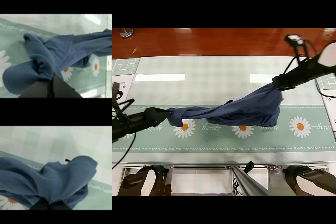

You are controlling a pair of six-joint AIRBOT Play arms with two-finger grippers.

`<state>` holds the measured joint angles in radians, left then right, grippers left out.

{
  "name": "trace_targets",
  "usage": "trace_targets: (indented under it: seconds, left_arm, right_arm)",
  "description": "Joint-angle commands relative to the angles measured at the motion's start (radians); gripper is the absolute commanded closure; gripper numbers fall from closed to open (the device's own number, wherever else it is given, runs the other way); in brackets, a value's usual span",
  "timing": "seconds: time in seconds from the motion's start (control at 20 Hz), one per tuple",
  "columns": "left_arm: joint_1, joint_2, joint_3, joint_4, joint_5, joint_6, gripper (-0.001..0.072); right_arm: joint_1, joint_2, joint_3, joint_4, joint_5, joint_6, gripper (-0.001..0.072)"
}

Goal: Fold the shirts.

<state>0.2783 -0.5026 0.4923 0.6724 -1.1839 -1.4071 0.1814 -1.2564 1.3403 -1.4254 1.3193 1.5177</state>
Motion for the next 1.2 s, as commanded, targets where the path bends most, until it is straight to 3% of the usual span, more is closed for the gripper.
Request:
trace_targets:
  seconds: [0.0,0.4,0.6,0.65,0.7,0.75,0.9,1.15]
  left_arm:
    - [0.0,-0.027,-0.121,-0.003,0.167,0.007,0.0685]
    - [0.0,-0.256,-0.163,-0.049,0.236,0.073,0.0685]
    - [0.002,-0.296,-0.123,-0.207,0.242,0.156,0.0678]
    - [0.002,-0.295,-0.099,-0.221,0.242,0.162,0.0584]
    - [0.002,-0.295,-0.069,-0.22,0.241,0.162,0.0386]
    - [0.003,-0.295,-0.04,-0.22,0.236,0.162,0.0258]
    - [0.056,-0.294,0.046,-0.192,0.171,0.166,0.0245]
    - [0.218,-0.294,0.094,0.087,-0.069,0.152,0.0245]
  right_arm:
    - [0.0,-0.103,-0.011,0.04,-0.074,0.003,0.0688]
    - [0.0,-0.151,-0.011,0.093,-0.166,0.02,0.0688]
    - [0.0,-0.151,-0.011,0.108,-0.158,0.02,0.0688]
    - [0.0,-0.151,-0.011,0.12,-0.158,0.02,0.0688]
    - [0.0,-0.151,-0.011,0.128,-0.158,0.02,0.0689]
    - [0.0,-0.151,-0.011,0.137,-0.155,0.019,0.0688]
    - [0.0,-0.151,-0.011,0.138,-0.135,0.019,0.0688]
    - [0.0,-0.151,-0.011,0.137,-0.125,0.013,0.0688]
